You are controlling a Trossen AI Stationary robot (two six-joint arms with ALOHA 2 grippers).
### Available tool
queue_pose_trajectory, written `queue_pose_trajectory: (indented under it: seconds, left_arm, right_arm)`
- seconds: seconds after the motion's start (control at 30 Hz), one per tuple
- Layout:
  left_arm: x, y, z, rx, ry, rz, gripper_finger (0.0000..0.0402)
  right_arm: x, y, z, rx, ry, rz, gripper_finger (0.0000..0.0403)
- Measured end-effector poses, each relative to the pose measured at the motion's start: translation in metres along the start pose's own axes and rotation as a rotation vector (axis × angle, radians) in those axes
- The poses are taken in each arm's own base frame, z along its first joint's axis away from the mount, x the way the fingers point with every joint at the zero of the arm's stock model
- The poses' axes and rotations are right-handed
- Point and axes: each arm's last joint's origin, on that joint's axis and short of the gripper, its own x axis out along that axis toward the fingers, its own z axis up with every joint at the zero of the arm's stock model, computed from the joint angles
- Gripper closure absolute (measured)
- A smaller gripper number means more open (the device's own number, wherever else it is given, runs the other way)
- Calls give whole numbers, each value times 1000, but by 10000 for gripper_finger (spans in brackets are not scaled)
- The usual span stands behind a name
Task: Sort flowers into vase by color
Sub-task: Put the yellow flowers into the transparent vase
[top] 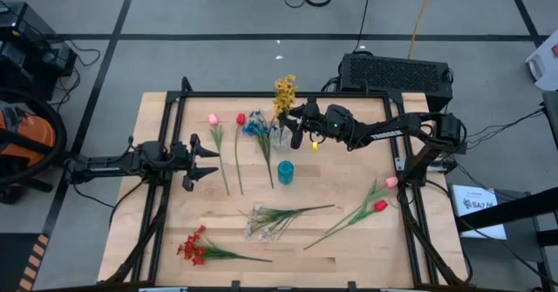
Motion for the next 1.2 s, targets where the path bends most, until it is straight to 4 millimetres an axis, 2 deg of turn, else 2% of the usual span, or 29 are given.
queue_pose_trajectory:
  seconds: [0.3,1.0,1.2]
  left_arm:
    - [0,0,0,0,0,0,168]
    - [0,0,0,0,0,0,168]
    - [0,0,0,0,0,0,168]
  right_arm:
    - [1,4,16,-78,229,0,243]
    - [11,9,102,-104,496,-67,241]
    - [7,9,100,-62,572,-77,241]
